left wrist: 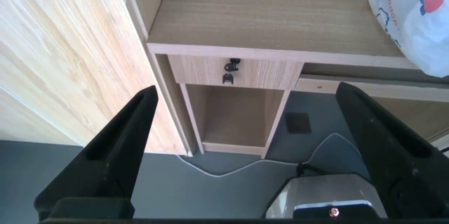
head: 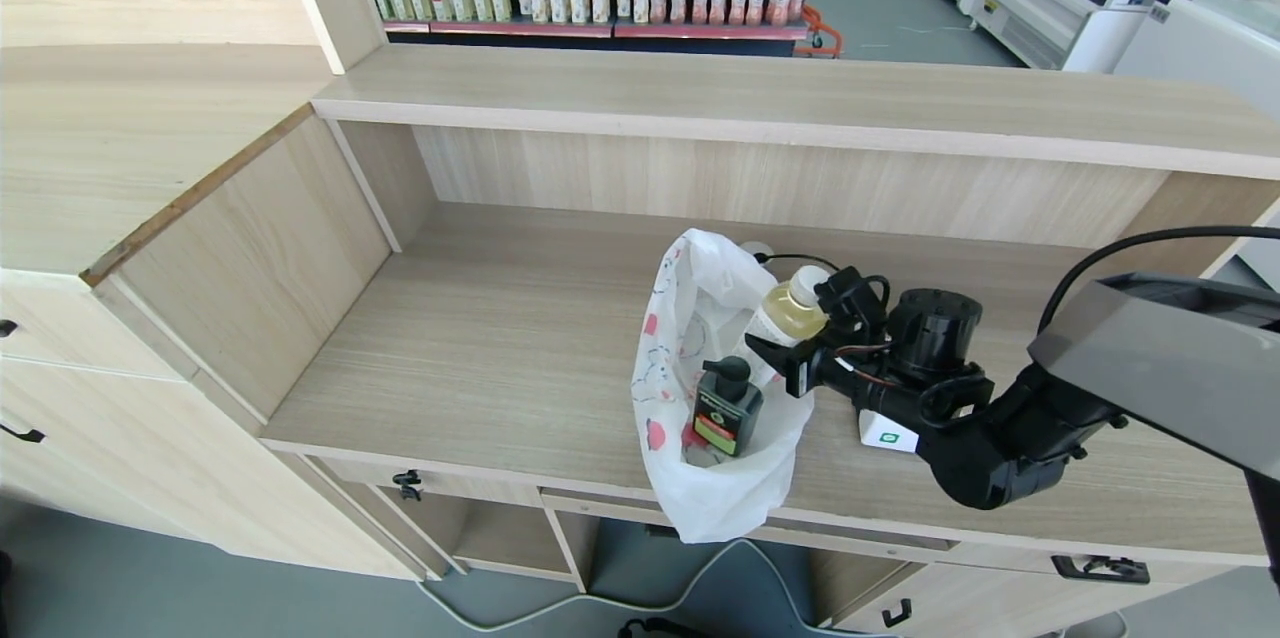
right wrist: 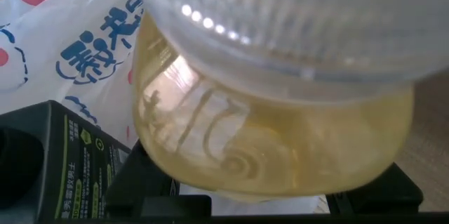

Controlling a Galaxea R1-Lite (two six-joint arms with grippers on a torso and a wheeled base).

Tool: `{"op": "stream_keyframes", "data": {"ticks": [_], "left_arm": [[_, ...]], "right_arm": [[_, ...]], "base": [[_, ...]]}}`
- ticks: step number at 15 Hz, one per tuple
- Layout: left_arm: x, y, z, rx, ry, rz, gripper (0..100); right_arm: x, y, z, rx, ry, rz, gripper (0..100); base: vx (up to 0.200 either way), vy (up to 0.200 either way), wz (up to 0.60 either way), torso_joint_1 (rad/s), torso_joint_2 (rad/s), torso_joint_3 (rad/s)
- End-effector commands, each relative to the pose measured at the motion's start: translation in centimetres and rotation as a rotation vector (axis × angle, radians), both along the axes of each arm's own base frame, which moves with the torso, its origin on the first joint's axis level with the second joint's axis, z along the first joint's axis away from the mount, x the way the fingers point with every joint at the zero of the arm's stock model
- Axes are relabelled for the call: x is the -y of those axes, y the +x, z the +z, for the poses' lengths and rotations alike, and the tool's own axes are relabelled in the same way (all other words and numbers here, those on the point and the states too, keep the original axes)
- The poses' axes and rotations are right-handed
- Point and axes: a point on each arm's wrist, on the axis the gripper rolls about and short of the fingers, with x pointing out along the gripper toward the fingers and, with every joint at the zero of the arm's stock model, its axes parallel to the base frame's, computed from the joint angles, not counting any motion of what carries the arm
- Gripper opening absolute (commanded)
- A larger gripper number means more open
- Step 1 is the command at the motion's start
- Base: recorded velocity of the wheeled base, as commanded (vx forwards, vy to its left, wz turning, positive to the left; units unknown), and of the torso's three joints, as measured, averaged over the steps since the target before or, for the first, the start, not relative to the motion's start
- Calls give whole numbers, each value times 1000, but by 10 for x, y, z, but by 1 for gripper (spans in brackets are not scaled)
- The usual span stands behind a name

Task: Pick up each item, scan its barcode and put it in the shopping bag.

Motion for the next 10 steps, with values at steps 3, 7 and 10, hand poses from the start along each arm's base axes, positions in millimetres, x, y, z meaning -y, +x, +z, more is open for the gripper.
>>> {"op": "stream_keyframes", "data": {"ticks": [3, 7, 10], "left_arm": [[0, 0, 0, 0, 0, 0, 100], [0, 0, 0, 0, 0, 0, 100], [0, 0, 0, 0, 0, 0, 100]], "right_arm": [[-6, 14, -3, 5, 4, 39, 0], [-13, 28, -3, -7, 2, 47, 0], [-20, 29, -7, -10, 1, 62, 0]], "base": [[0, 0, 0, 0, 0, 0], [0, 0, 0, 0, 0, 0], [0, 0, 0, 0, 0, 0]]}}
